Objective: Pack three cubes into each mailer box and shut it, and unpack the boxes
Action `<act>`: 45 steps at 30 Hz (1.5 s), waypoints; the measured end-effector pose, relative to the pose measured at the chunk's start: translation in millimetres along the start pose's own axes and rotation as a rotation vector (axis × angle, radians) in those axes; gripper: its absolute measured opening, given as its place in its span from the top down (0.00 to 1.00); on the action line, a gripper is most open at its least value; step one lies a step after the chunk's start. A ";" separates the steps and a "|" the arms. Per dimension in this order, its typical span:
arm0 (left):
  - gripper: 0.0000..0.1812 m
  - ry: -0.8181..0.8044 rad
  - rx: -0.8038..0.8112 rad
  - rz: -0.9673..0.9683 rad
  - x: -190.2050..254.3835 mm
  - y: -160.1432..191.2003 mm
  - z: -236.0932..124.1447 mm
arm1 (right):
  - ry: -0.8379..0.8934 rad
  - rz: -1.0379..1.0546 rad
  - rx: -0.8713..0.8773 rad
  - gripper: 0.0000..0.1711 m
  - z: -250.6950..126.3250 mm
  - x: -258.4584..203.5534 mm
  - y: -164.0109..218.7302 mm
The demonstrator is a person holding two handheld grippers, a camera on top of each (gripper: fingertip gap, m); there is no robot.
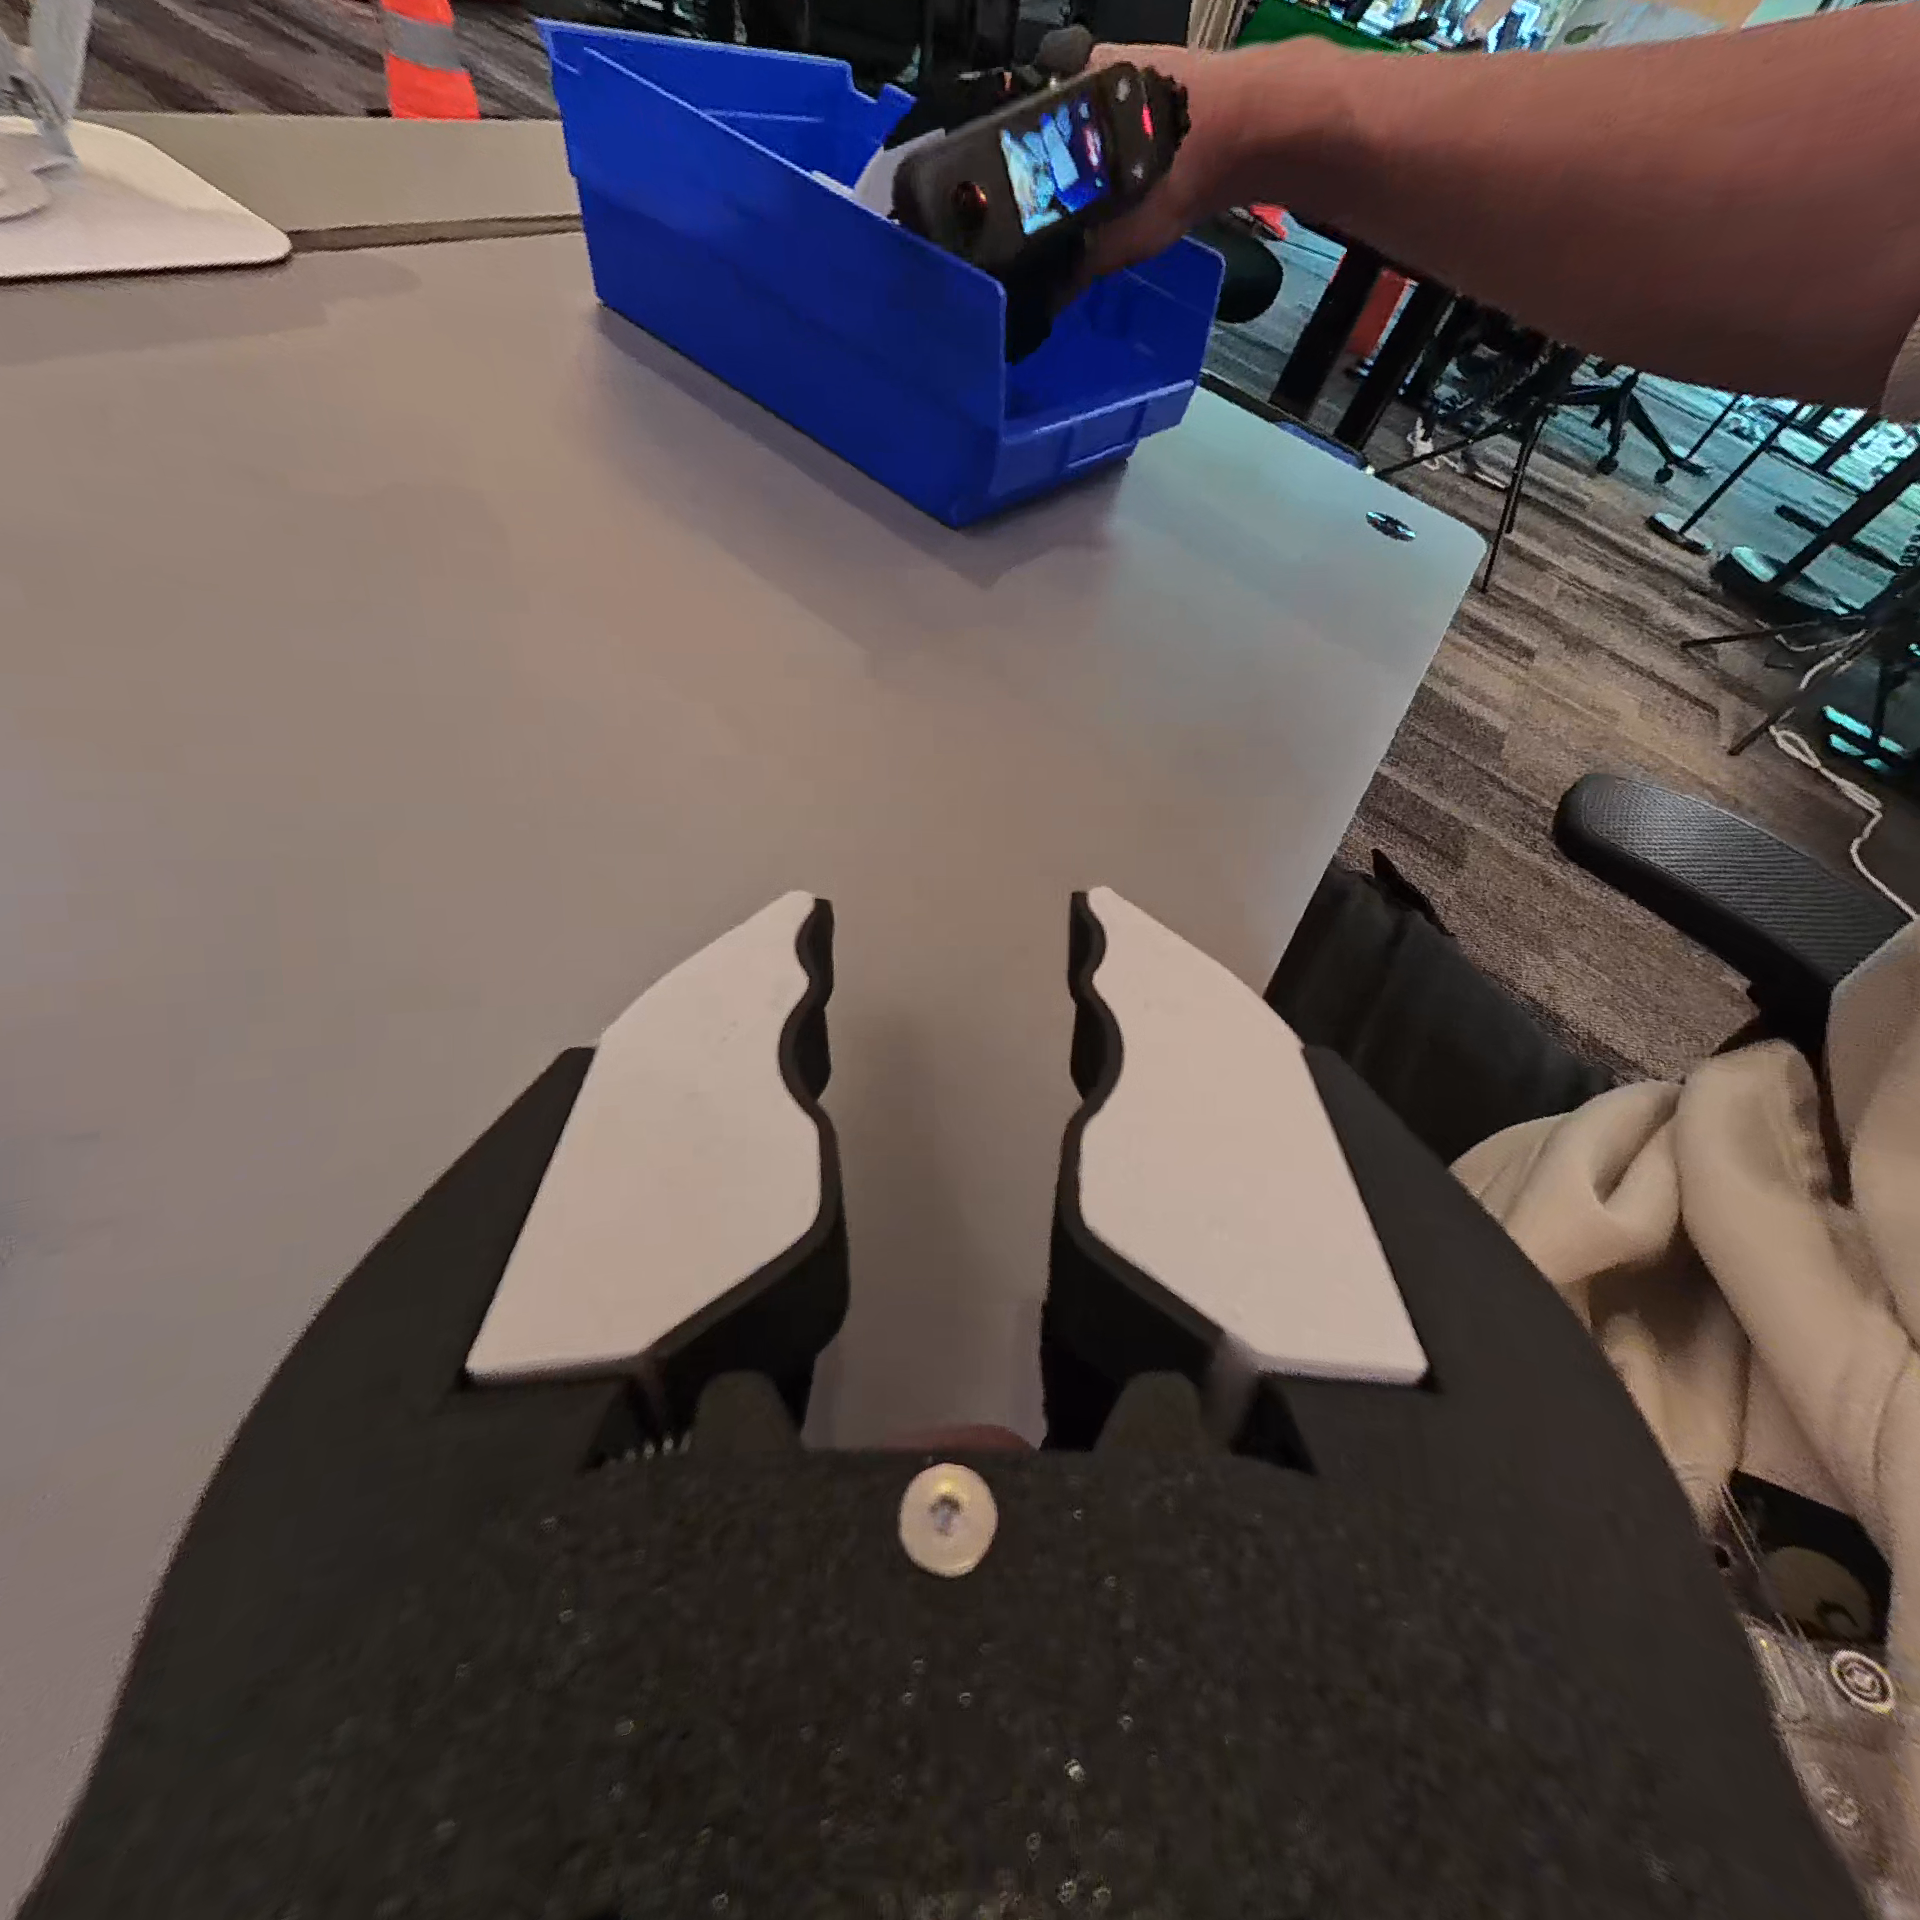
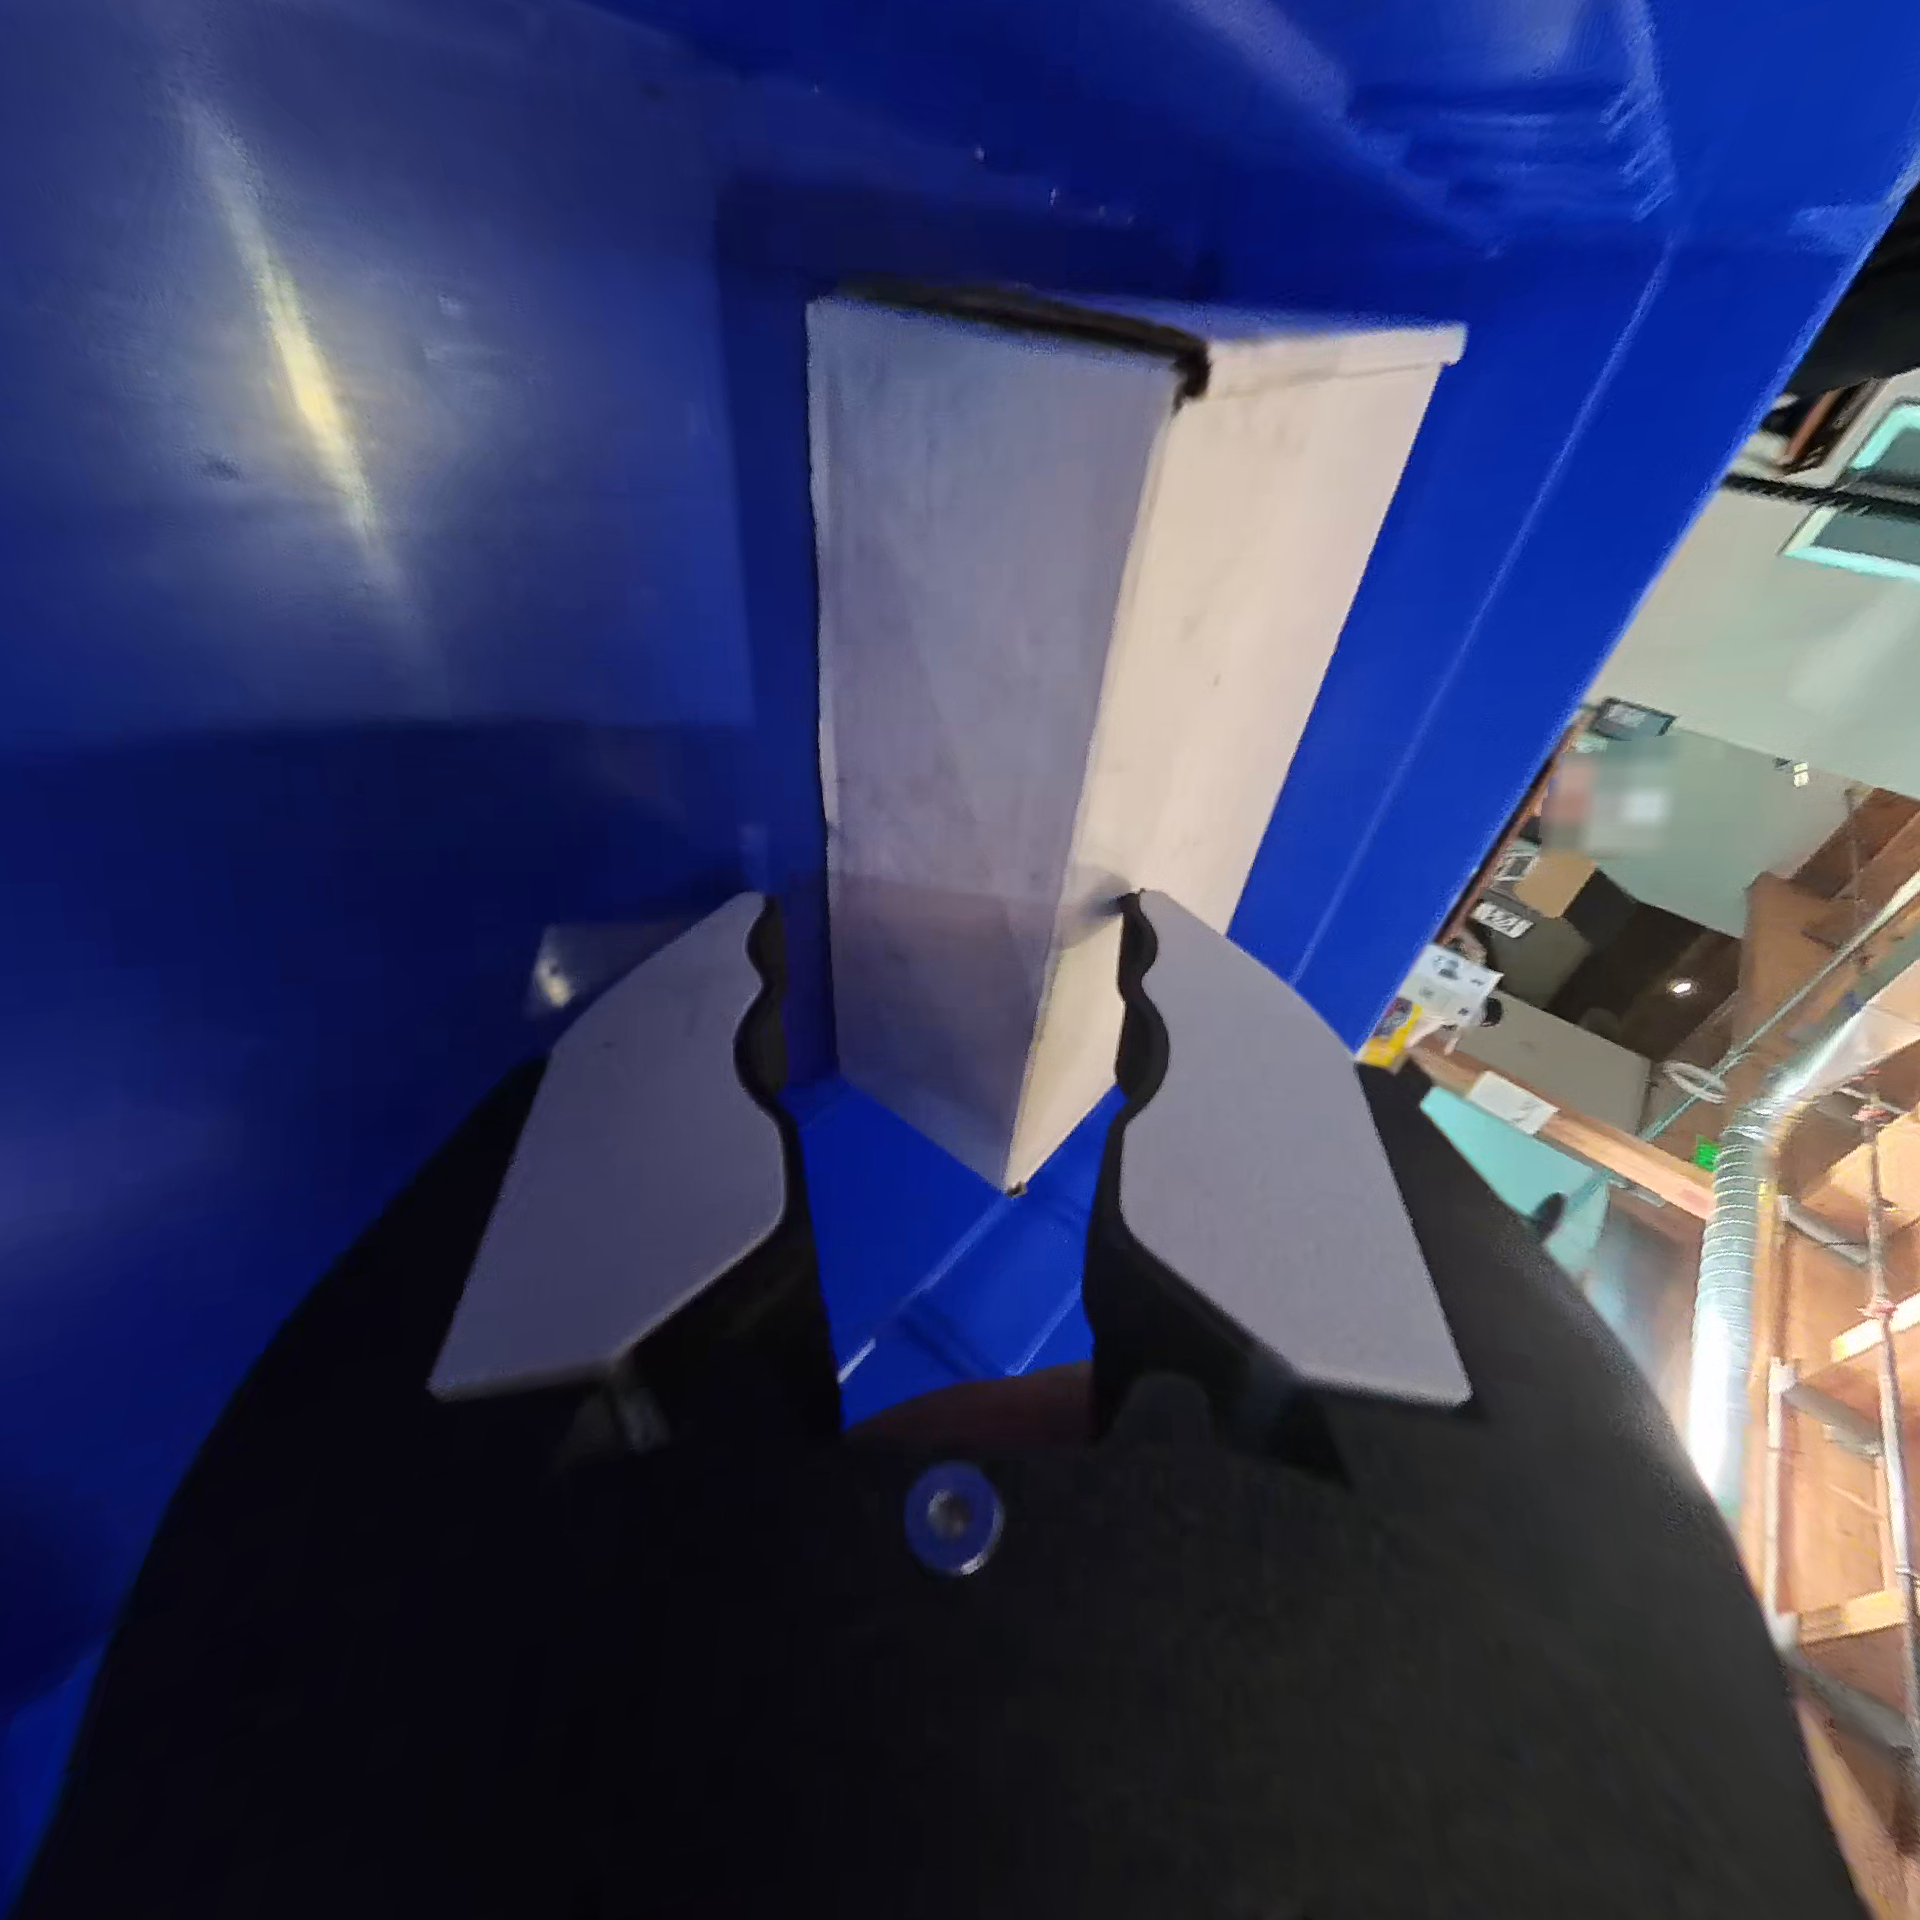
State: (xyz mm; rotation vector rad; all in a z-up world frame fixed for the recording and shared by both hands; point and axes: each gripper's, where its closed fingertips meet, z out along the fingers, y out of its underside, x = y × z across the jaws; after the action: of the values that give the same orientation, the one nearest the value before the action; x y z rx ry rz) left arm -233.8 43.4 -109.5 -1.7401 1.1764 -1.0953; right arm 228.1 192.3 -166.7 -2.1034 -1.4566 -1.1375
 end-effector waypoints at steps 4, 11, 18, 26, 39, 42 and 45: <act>0.74 0.000 -0.040 0.025 2.4 8.4 3.1 | -0.040 0.071 -0.002 0.56 -8.1 -4.4 0.1; 0.70 -0.049 -0.022 0.010 -6.0 6.1 -5.3 | -0.031 0.806 0.365 0.55 -137.7 22.4 -47.4; 0.70 -0.075 -0.041 0.028 -14.8 6.3 -7.2 | -0.584 1.393 1.171 0.69 -290.9 -95.8 -193.3; 0.66 -0.138 -0.095 0.175 -21.0 4.0 -9.0 | -0.625 1.096 1.012 0.59 -323.6 -177.8 -244.1; 0.56 -0.445 -0.627 0.653 -196.7 -66.2 -104.7 | -0.773 1.436 1.168 0.66 -319.7 -139.6 -210.2; 0.47 -0.424 -0.882 0.593 -270.7 -54.2 -111.3 | -0.758 1.413 1.160 0.66 -318.2 -140.9 -212.0; 0.43 -0.340 -0.977 0.539 -321.1 -44.2 -105.7 | -0.762 1.395 1.151 0.65 -317.4 -143.6 -214.8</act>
State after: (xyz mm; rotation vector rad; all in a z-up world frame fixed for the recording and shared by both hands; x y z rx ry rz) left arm -386.1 348.4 -108.4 -1.9565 1.9575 0.1689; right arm -119.1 -17.8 -113.7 -1.8185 -0.2332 0.8767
